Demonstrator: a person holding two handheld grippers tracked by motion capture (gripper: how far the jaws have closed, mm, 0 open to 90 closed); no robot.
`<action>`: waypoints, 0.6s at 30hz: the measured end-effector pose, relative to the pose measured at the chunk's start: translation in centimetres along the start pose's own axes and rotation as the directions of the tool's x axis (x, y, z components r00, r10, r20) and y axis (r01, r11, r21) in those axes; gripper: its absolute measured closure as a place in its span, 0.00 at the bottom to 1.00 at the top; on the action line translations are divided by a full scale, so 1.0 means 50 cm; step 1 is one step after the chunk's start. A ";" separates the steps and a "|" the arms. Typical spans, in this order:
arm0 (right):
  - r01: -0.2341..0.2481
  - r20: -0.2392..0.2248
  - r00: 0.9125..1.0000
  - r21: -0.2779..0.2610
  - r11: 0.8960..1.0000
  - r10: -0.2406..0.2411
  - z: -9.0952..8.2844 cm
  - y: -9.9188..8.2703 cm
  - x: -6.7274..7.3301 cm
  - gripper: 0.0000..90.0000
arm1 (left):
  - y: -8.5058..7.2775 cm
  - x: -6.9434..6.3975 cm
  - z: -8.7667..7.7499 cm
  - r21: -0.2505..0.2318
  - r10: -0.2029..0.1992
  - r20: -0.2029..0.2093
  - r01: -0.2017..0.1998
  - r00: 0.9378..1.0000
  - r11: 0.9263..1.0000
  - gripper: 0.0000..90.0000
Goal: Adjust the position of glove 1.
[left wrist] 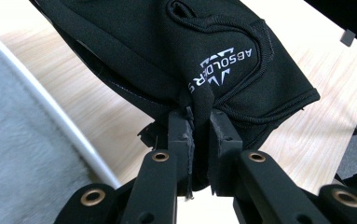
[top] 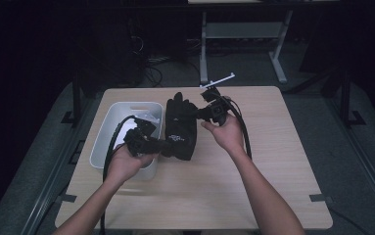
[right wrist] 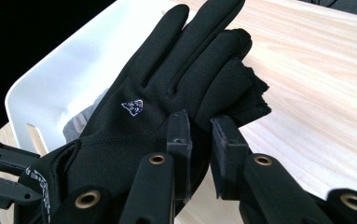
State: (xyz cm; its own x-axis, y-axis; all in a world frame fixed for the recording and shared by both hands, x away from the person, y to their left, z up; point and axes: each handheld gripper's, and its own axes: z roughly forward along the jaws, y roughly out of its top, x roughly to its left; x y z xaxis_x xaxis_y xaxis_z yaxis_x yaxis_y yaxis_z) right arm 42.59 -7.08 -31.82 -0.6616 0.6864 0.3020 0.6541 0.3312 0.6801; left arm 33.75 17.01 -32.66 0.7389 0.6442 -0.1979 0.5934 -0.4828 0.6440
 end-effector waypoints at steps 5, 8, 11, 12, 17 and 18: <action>-0.011 -0.020 1.000 0.001 1.000 0.011 0.018 0.018 0.012 0.88 | -0.008 0.020 -0.016 0.003 -0.011 -0.013 0.011 1.000 1.000 0.90; 0.000 -0.024 1.000 -0.002 1.000 0.000 0.034 0.028 0.020 0.88 | -0.013 0.032 -0.025 0.003 -0.021 -0.023 0.021 1.000 1.000 0.90; 0.003 -0.031 1.000 -0.007 1.000 -0.003 0.048 0.038 0.028 0.88 | -0.020 0.045 -0.034 0.002 -0.032 -0.031 0.032 0.999 0.999 0.90; -0.008 -0.034 0.999 -0.005 1.000 0.008 0.052 0.041 0.032 0.88 | -0.022 0.048 -0.036 0.002 -0.037 -0.031 0.037 0.999 0.999 0.91; 0.002 -0.043 0.999 0.004 1.000 -0.002 0.075 0.054 0.045 0.88 | -0.035 0.064 -0.045 -0.001 -0.057 -0.045 0.057 0.997 0.998 0.90; 0.007 -0.043 0.999 0.002 1.000 -0.007 0.079 0.056 0.048 0.88 | -0.037 0.067 -0.048 0.002 -0.056 -0.047 0.056 0.997 0.998 0.90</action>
State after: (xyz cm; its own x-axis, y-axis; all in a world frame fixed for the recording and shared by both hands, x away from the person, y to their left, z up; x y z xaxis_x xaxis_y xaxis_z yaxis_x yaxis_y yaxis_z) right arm 44.32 -1.96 -31.83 -0.6814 0.6553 0.3259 0.6501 0.3373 0.6809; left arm 34.35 21.47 -32.76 0.6886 0.6973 -0.1989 0.6347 -0.4470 0.6304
